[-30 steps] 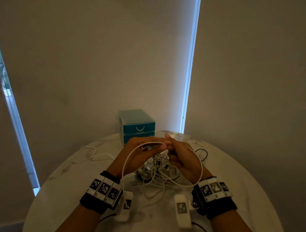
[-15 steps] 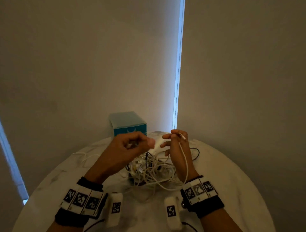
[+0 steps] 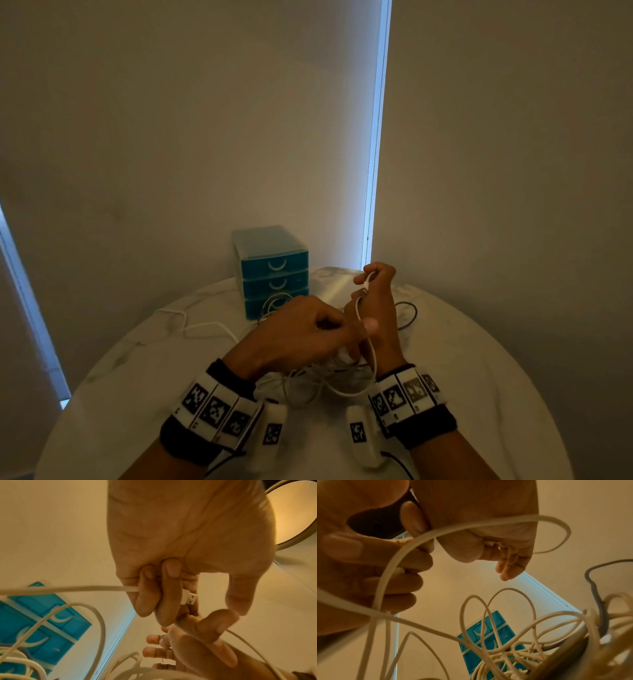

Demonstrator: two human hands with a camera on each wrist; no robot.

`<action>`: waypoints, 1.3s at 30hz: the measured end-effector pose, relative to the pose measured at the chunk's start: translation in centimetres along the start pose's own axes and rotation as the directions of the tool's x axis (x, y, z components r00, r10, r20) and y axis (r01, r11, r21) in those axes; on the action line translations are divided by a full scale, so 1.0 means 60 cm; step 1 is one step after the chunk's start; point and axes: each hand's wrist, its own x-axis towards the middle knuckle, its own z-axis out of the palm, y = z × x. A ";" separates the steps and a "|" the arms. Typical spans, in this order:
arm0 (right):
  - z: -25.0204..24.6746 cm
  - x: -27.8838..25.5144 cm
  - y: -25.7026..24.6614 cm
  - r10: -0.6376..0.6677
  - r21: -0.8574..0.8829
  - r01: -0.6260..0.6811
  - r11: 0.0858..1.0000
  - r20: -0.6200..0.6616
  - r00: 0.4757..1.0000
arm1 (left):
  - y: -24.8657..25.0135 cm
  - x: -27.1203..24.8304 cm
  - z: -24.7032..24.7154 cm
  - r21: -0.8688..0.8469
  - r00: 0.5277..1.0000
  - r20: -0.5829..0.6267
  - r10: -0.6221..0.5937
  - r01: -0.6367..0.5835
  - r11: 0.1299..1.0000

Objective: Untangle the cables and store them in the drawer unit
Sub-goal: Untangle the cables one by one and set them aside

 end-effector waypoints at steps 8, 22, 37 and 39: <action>-0.031 0.006 -0.018 -0.096 -0.246 0.113 0.963 0.081 0.992 | -0.008 0.002 -0.041 0.020 0.991 -0.131 -0.029 0.031 0.999; -0.139 0.121 -0.117 0.174 0.497 0.115 0.860 -0.498 0.850 | -0.117 -0.022 -0.284 -0.343 0.470 -0.839 -0.273 -0.068 0.937; -0.016 0.070 -0.171 0.256 0.658 0.005 0.753 -0.300 0.919 | -0.158 -0.042 -0.308 -0.239 0.635 -0.745 -0.203 0.031 0.971; 0.016 0.046 -0.185 0.210 0.667 -0.082 0.740 -0.113 0.971 | -0.183 -0.060 -0.370 -0.048 0.455 -0.884 -0.109 0.145 0.988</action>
